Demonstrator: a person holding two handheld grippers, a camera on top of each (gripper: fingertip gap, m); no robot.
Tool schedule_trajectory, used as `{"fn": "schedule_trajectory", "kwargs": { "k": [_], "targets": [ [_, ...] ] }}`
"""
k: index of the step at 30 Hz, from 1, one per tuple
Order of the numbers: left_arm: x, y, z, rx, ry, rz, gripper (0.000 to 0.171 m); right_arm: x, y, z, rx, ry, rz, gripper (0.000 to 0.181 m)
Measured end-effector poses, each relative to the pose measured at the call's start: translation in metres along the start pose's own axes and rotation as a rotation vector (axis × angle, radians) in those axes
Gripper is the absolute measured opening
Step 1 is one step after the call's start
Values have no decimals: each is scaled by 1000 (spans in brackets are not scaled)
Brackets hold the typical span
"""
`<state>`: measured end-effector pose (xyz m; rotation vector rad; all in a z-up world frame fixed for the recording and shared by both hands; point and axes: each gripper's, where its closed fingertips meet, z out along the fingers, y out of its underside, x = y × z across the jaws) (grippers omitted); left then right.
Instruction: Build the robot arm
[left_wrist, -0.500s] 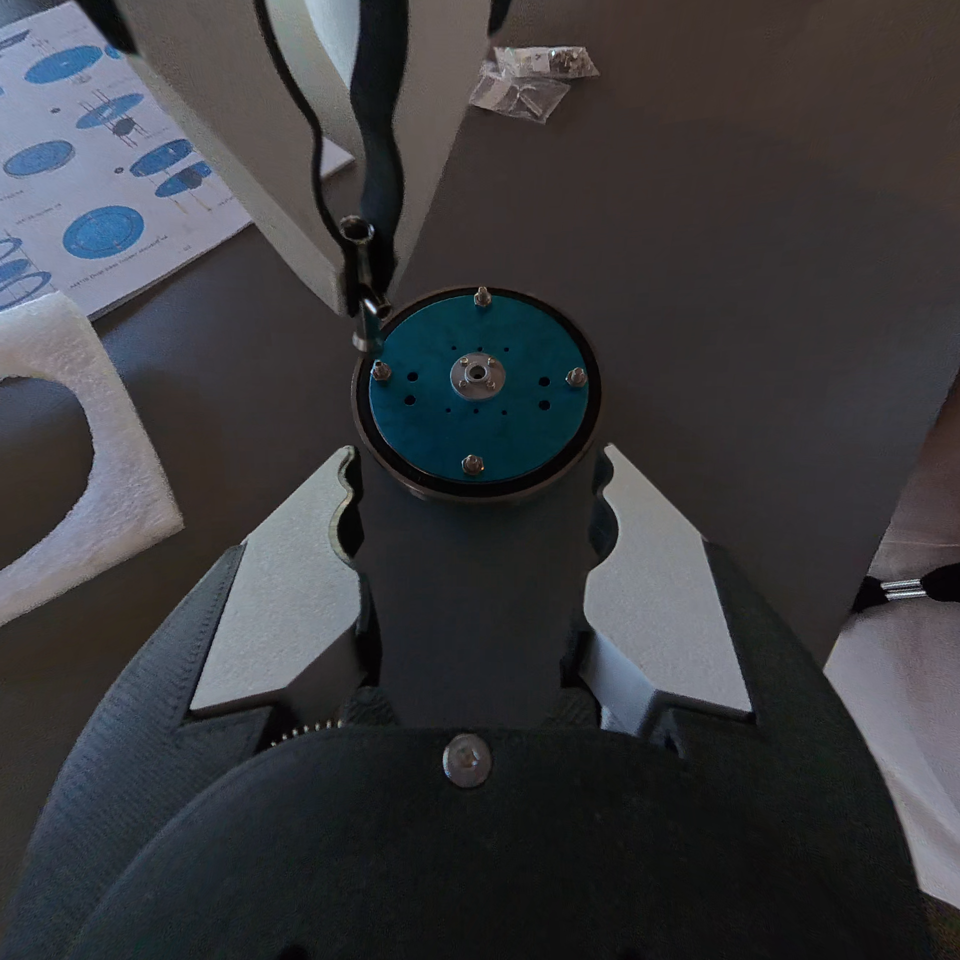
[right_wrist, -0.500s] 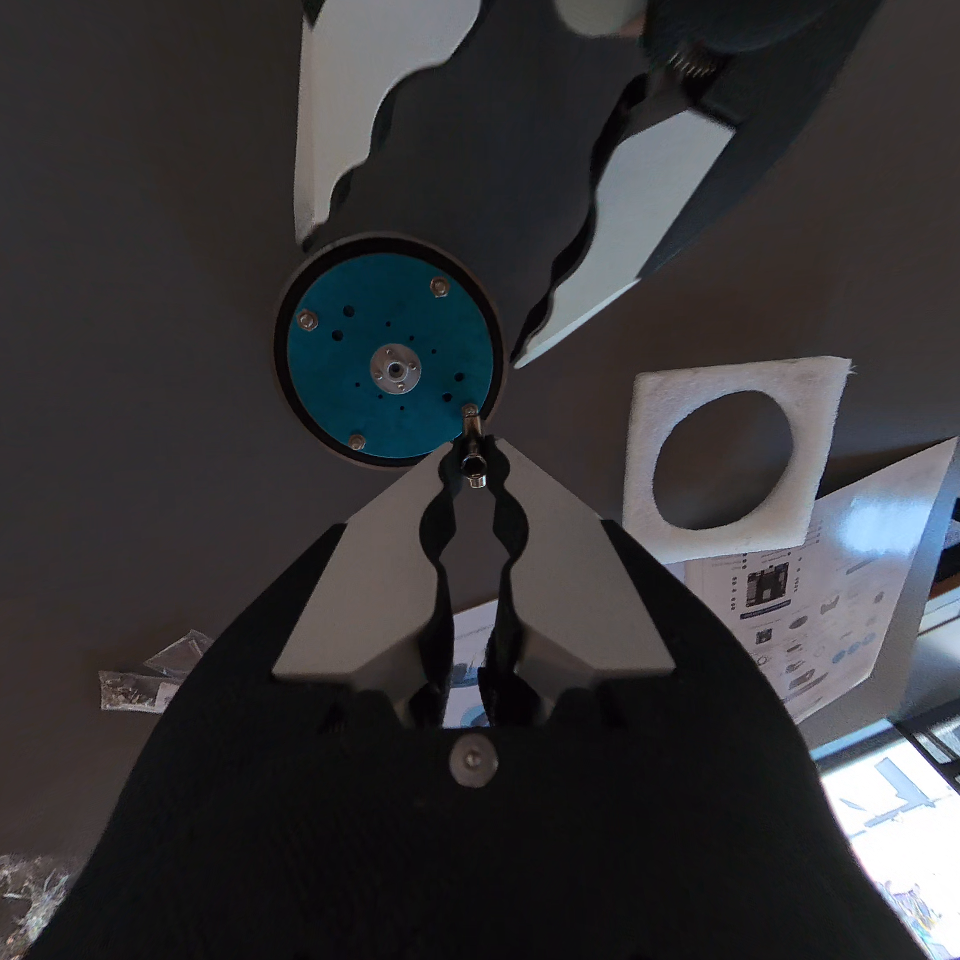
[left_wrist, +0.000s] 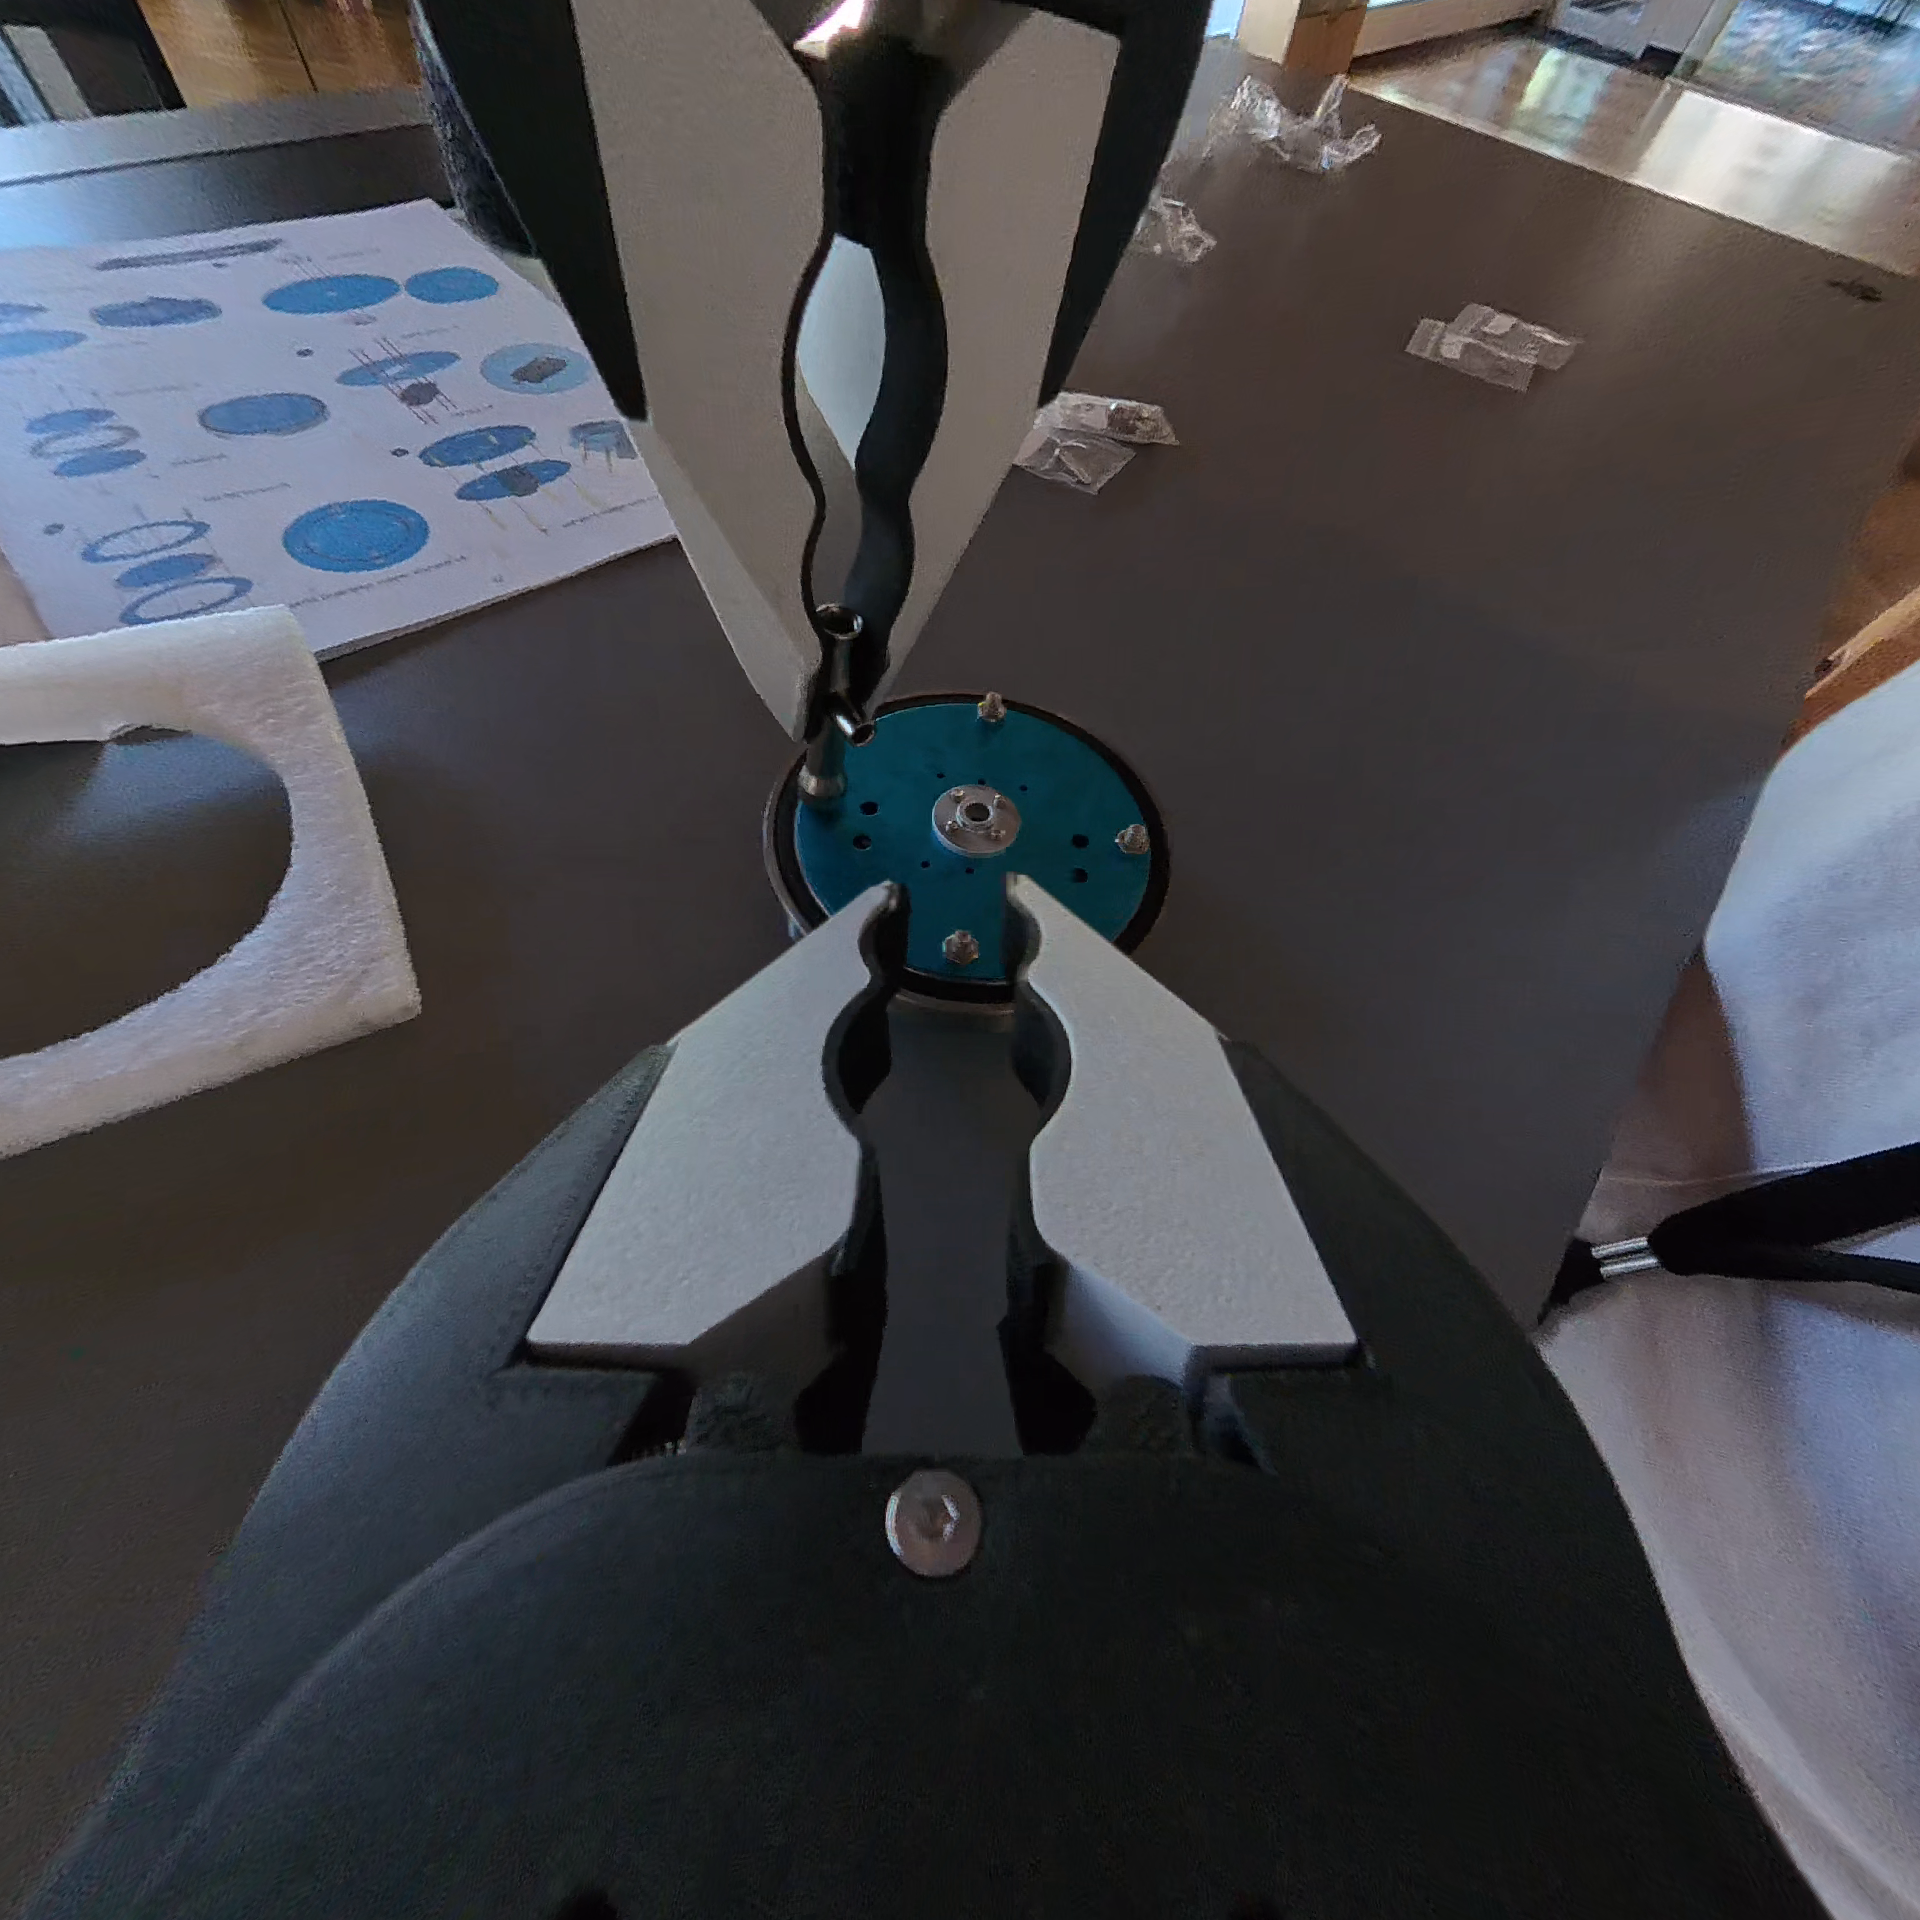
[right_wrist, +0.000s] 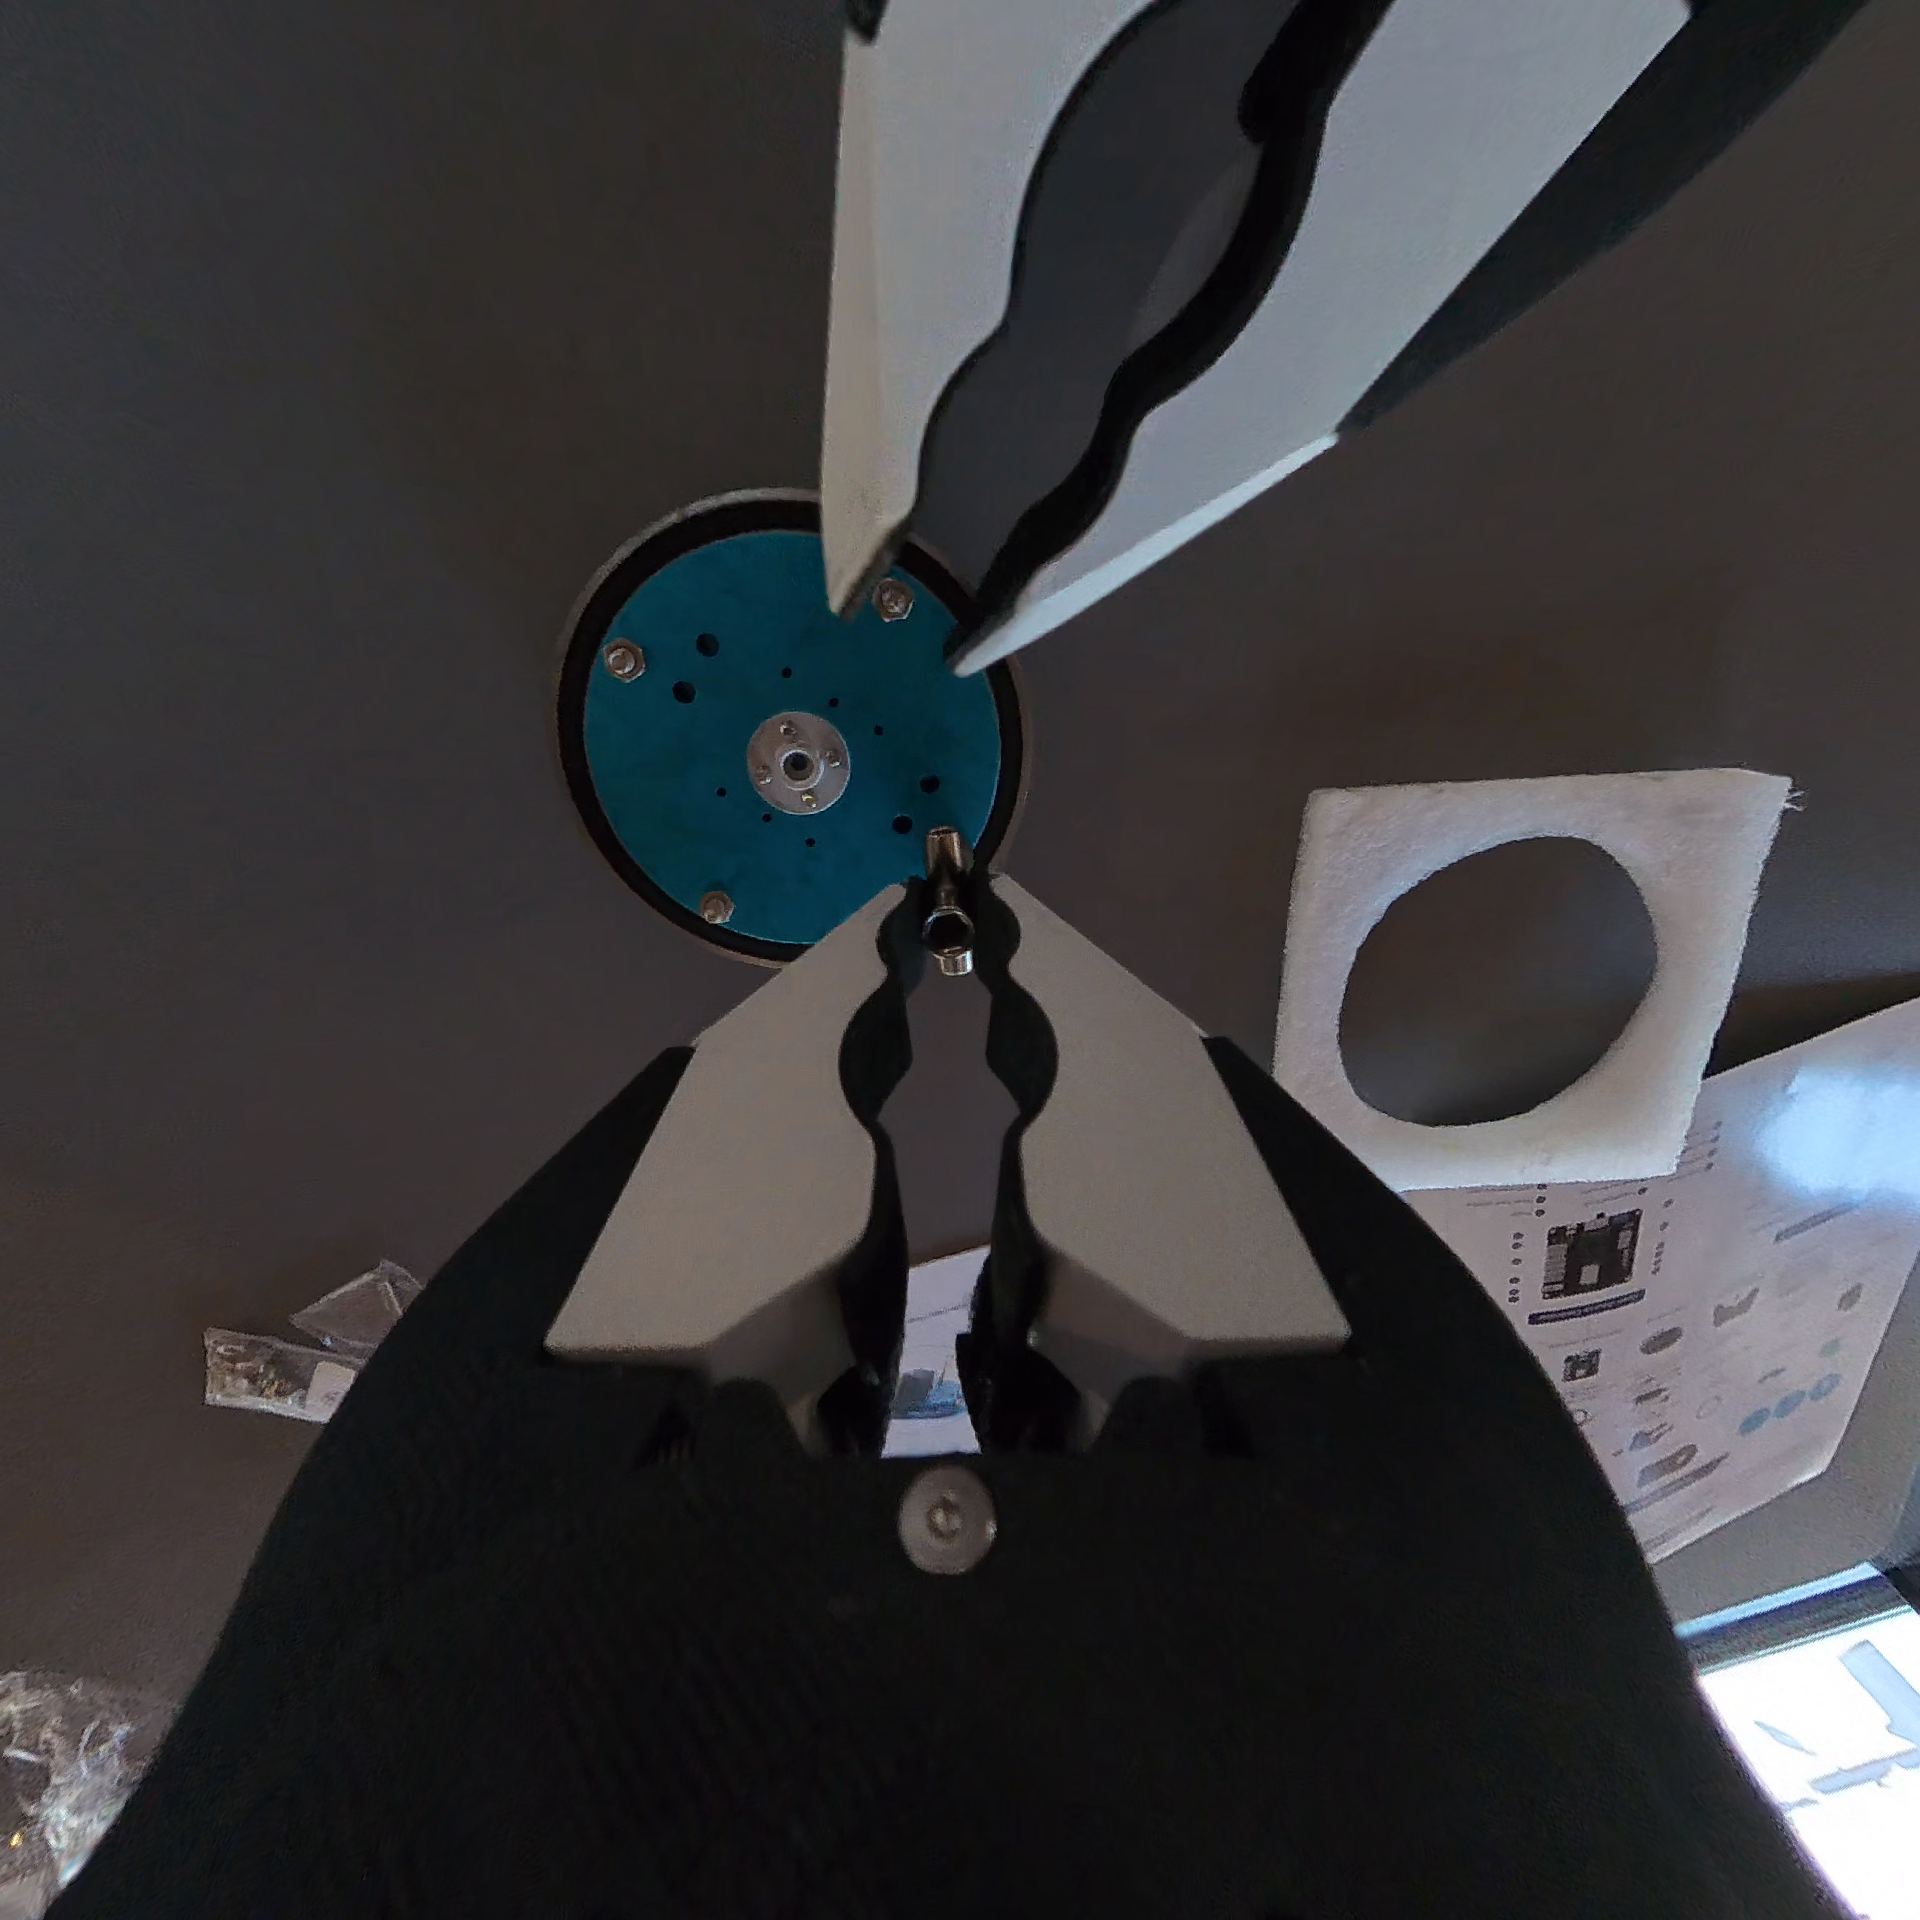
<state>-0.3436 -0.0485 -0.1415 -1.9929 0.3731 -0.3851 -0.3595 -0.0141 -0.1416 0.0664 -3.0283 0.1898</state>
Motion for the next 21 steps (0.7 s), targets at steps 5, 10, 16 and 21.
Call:
{"fn": "schedule_trajectory", "kwargs": {
  "k": [5, 10, 16, 21],
  "targets": [
    [0, 11, 8, -85, -2, 37, 6, 1, 0, 2, 0, -33, -11, 7],
    [1, 11, 11, -89, 3, 42, 1, 1, 0, 2, -6, -63, 77, 7],
    [1, 11, 12, -87, -18, 45, 1, 3, 1, 3, 31, -52, 384, 8],
    [0, 10, 12, -86, -20, 32, 0, 2, 2, 3, 31, 10, 536, 7]
  ]
}}
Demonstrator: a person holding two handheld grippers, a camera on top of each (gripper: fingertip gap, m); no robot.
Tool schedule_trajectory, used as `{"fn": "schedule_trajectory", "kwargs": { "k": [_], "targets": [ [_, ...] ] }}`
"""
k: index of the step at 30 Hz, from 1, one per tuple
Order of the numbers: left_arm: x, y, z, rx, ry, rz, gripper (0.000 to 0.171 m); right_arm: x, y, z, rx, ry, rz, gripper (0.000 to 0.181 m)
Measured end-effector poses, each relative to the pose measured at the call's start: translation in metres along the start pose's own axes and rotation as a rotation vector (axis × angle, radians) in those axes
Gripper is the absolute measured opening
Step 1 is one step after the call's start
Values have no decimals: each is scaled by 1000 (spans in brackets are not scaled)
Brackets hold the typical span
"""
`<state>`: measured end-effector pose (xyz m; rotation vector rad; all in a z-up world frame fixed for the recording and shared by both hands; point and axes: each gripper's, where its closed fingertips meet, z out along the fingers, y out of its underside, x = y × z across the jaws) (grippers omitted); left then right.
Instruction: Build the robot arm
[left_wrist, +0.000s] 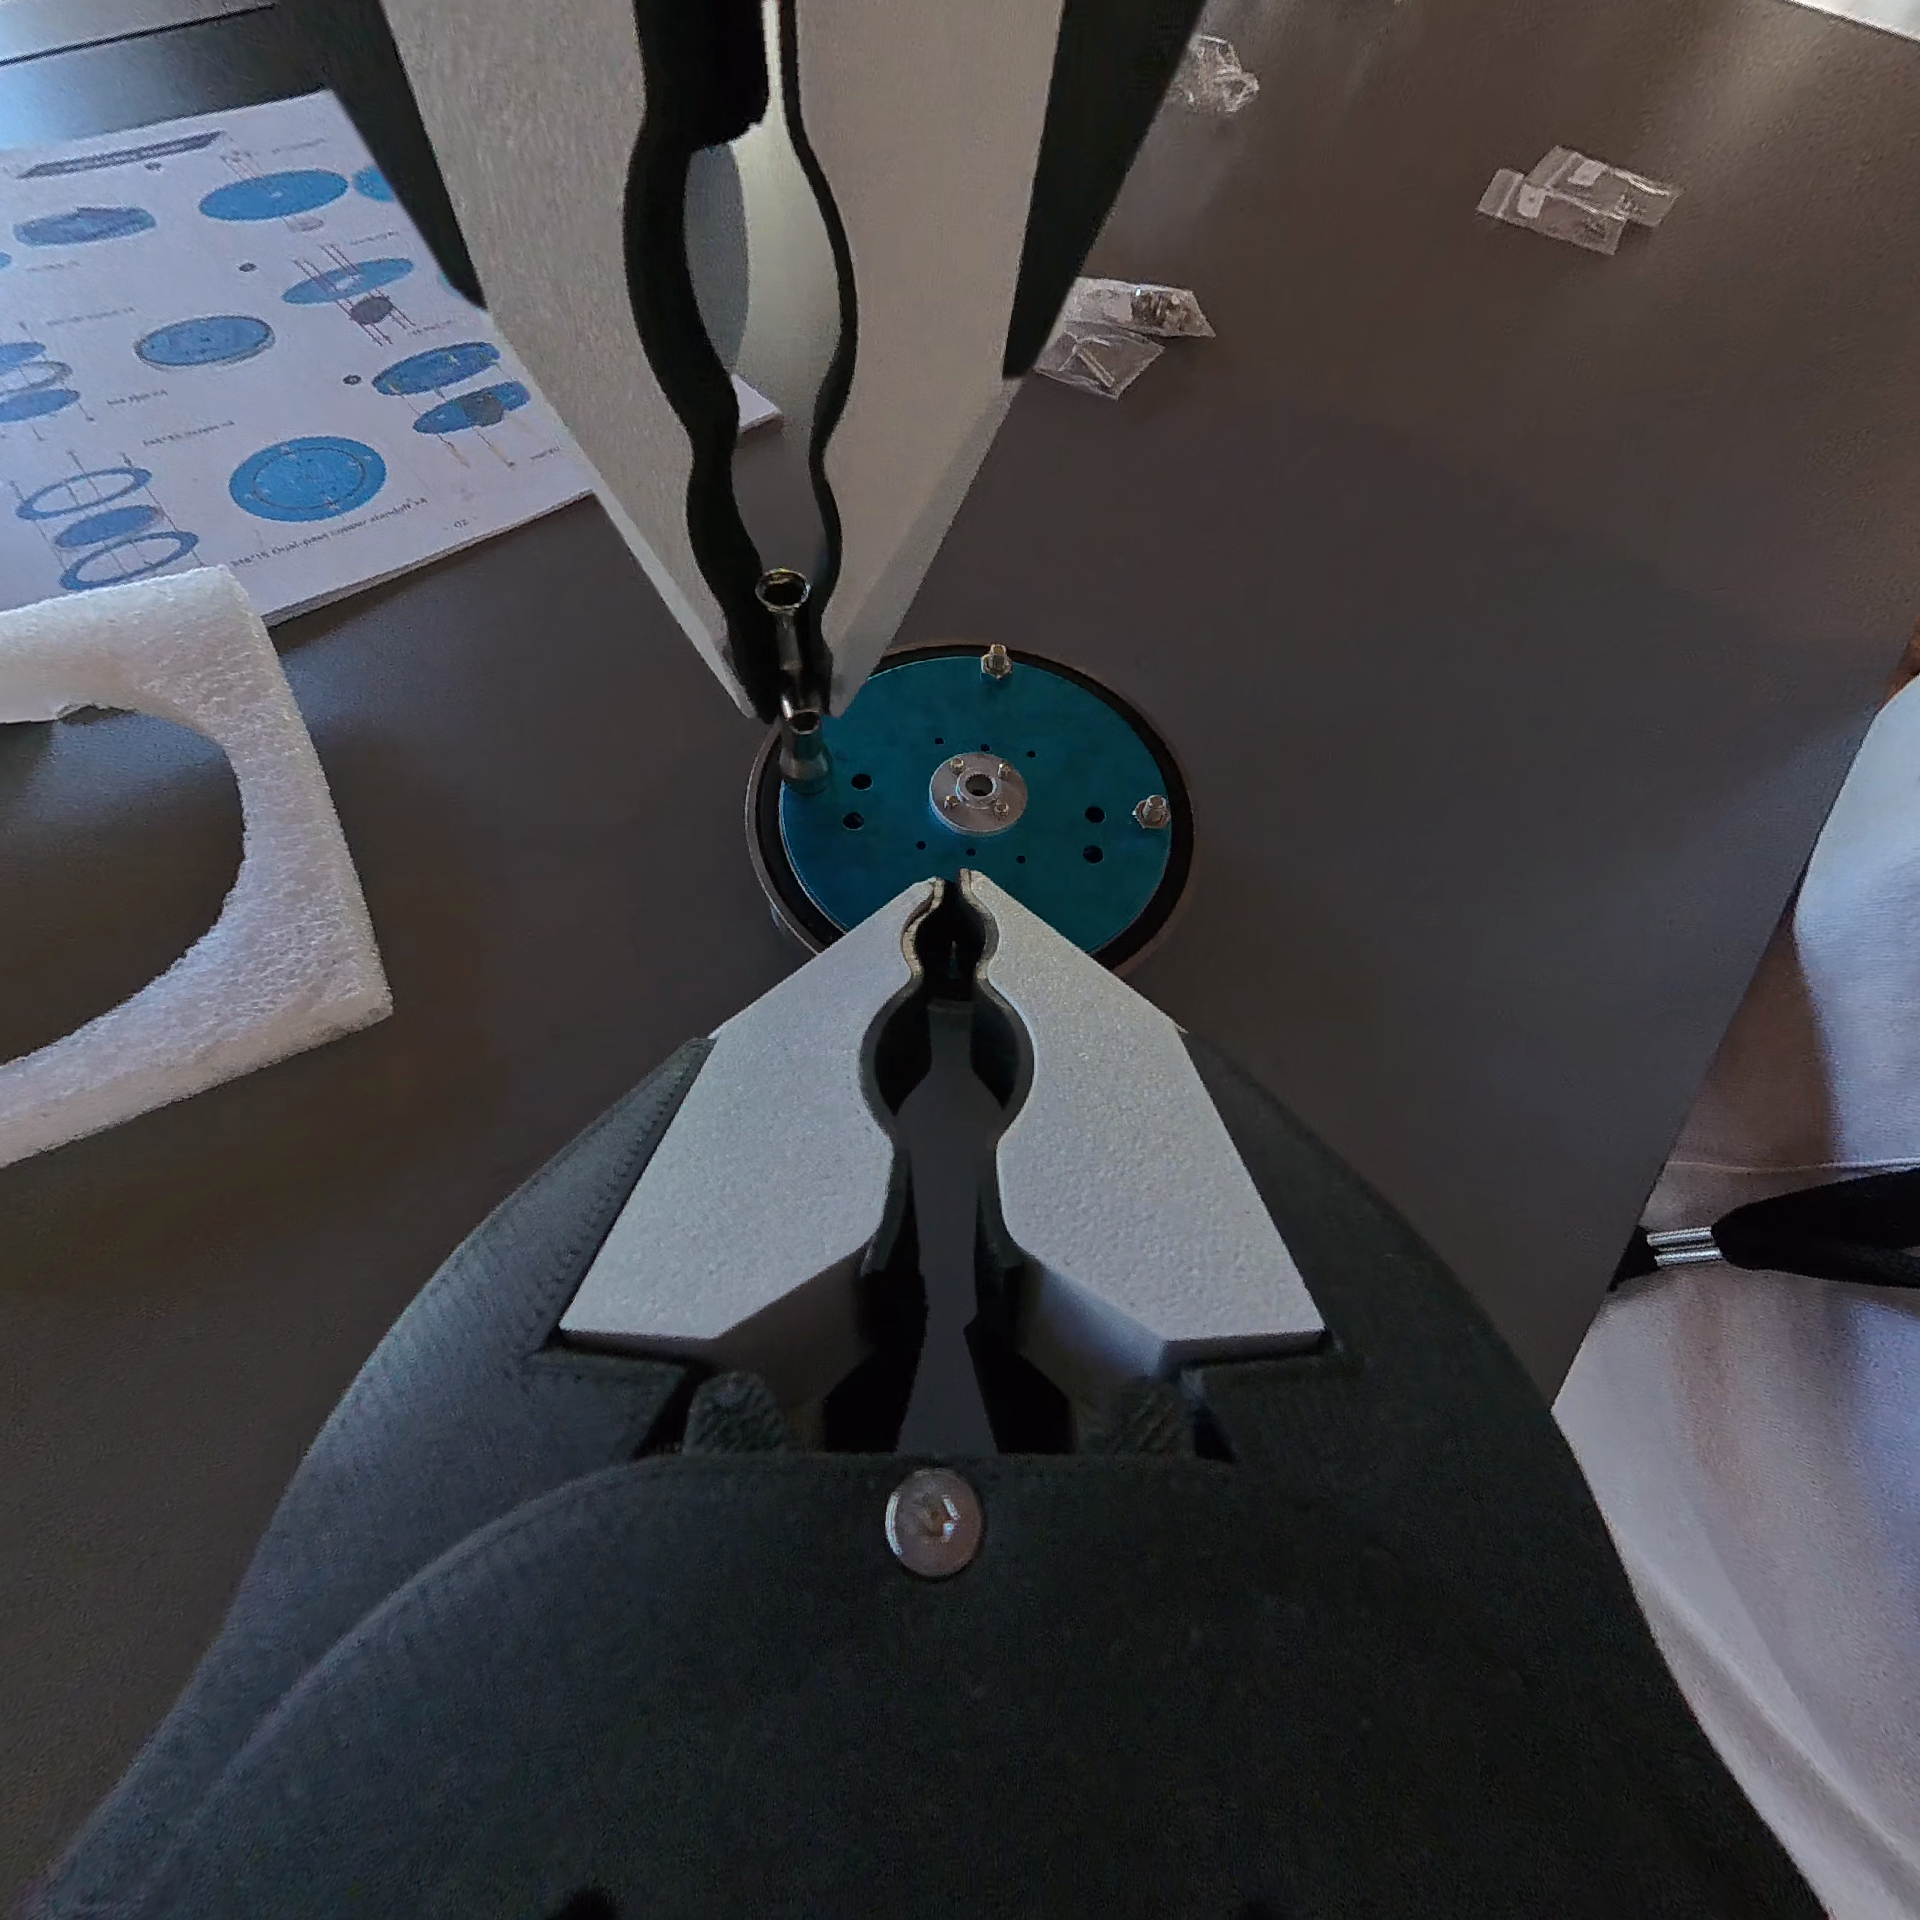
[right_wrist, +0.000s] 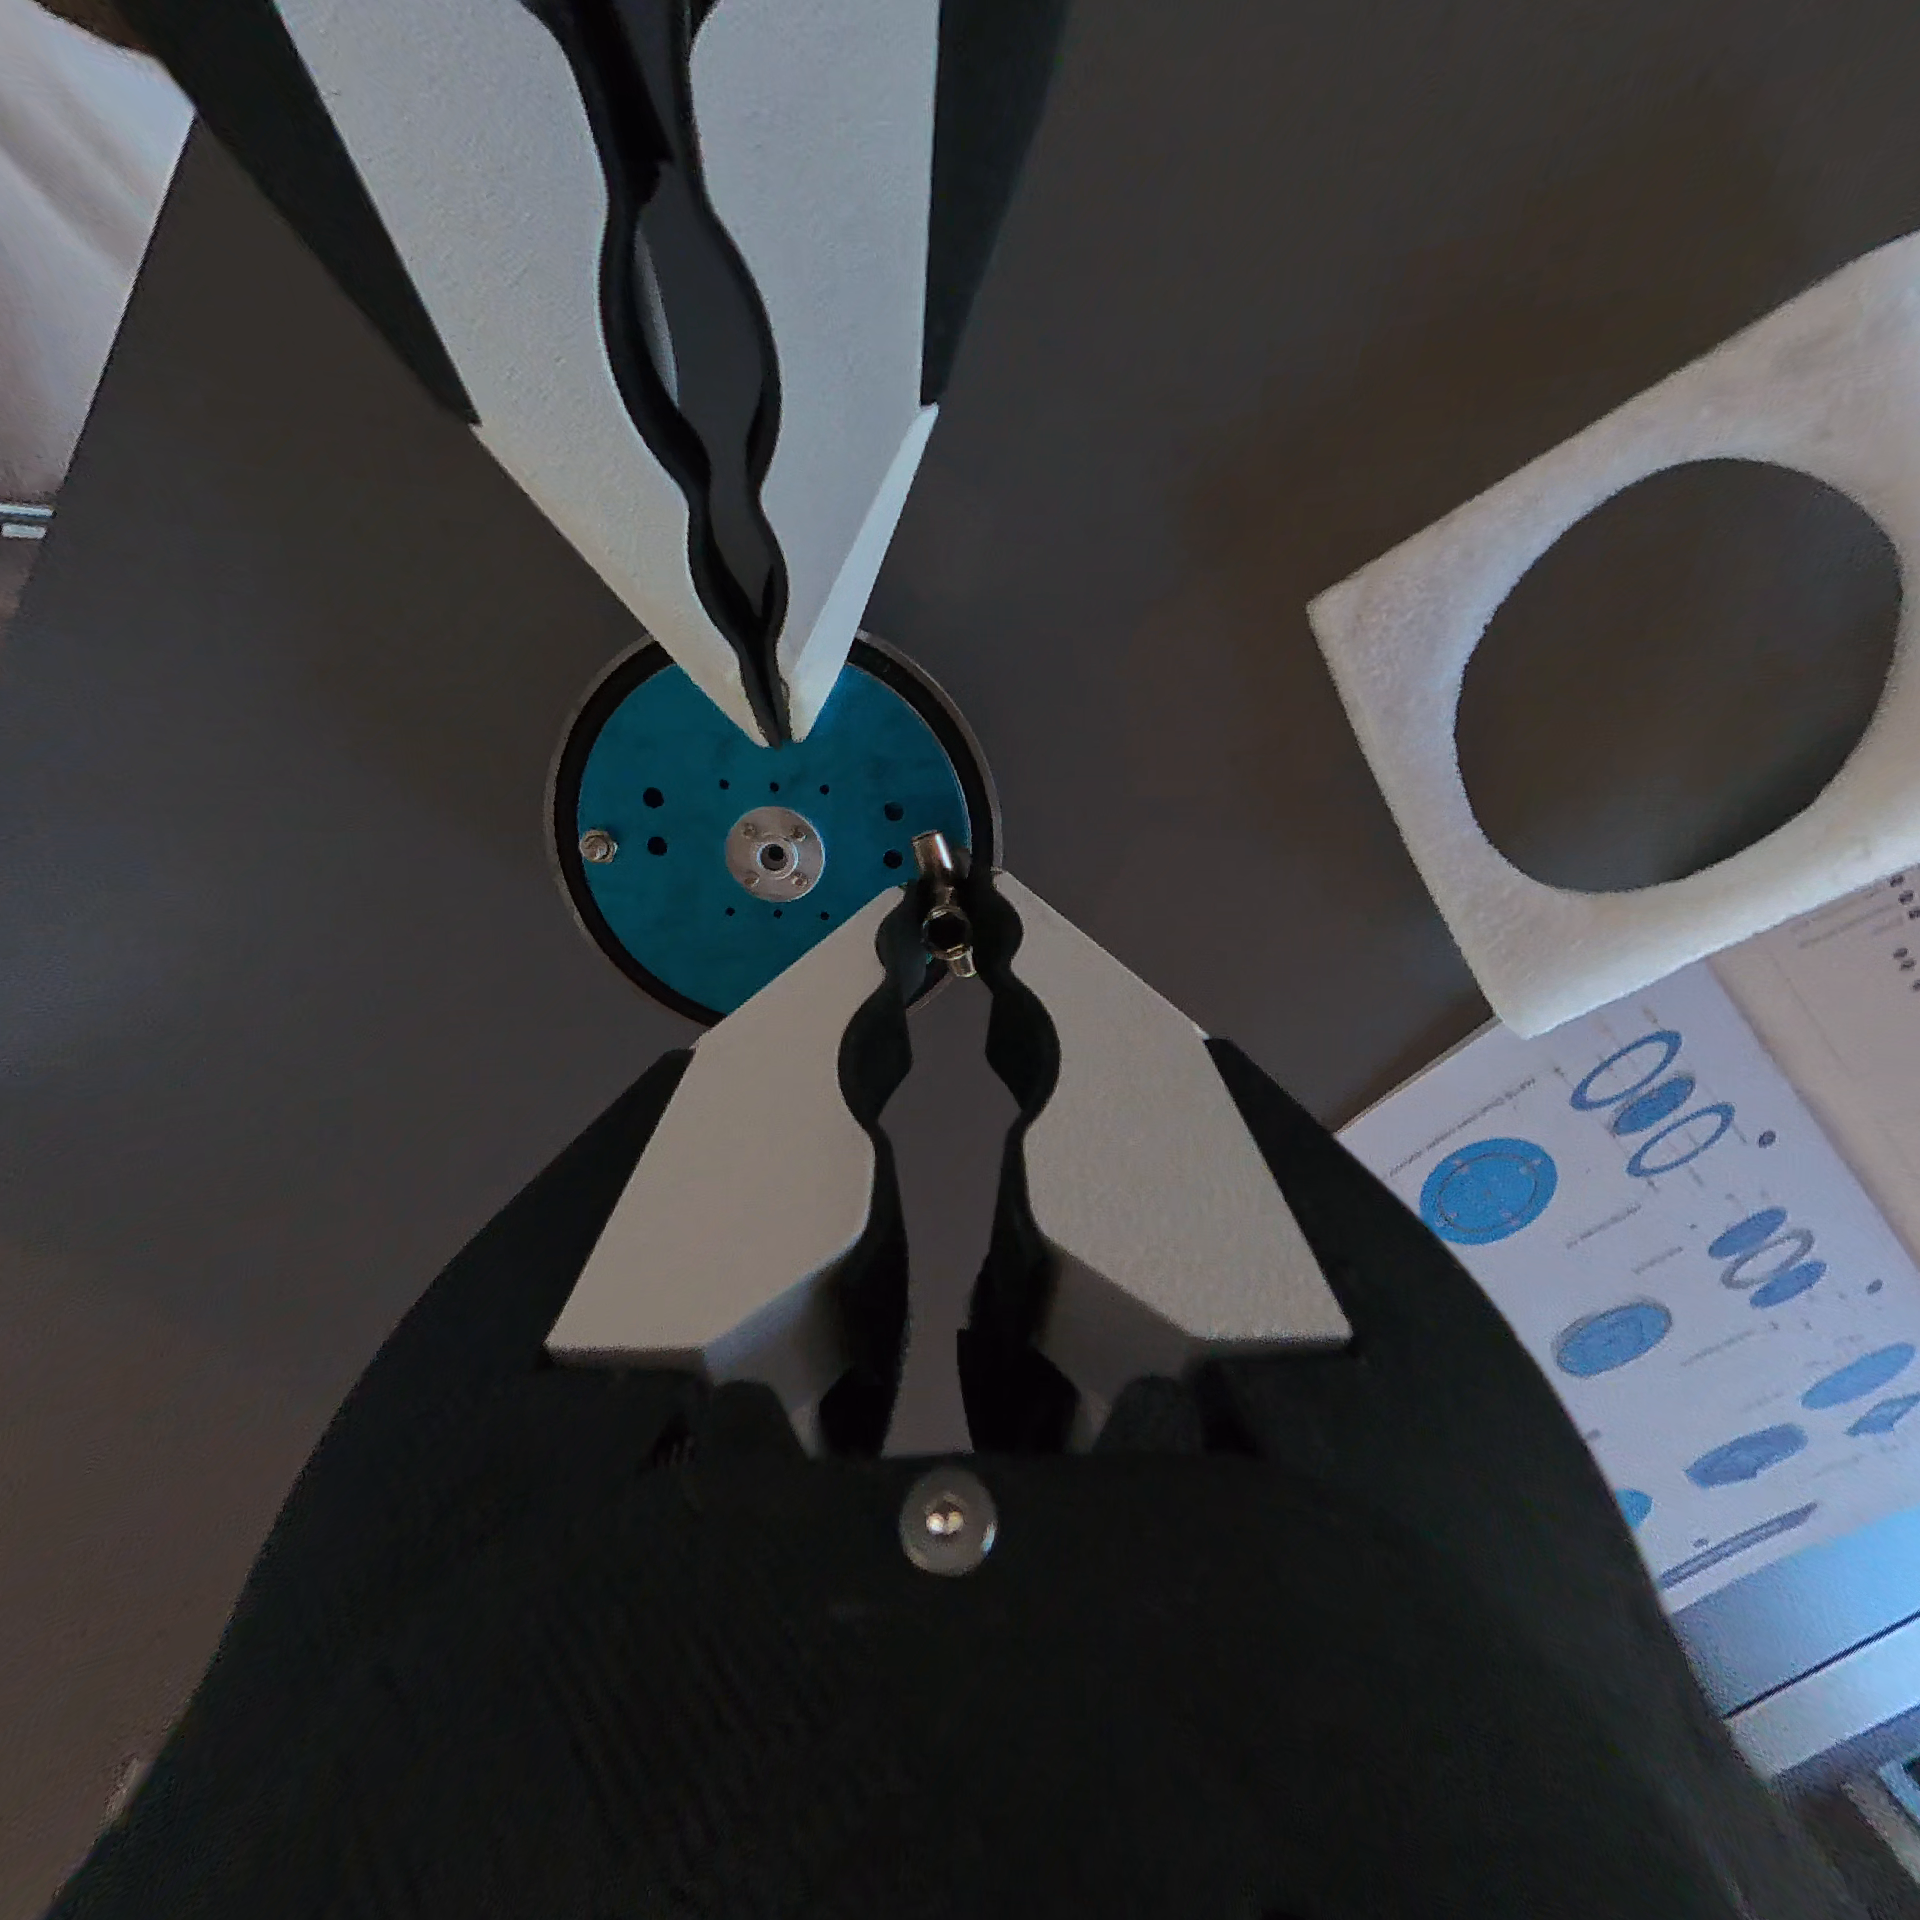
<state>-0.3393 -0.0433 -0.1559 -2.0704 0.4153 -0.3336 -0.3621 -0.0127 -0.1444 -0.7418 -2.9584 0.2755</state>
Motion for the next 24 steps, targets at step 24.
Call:
{"fn": "schedule_trajectory", "kwargs": {
  "k": [24],
  "targets": [
    [3, -1, 2, -2, 25, -16, 0, -1, 1, 1, 78, 178, 587, 8]
  ]
}}
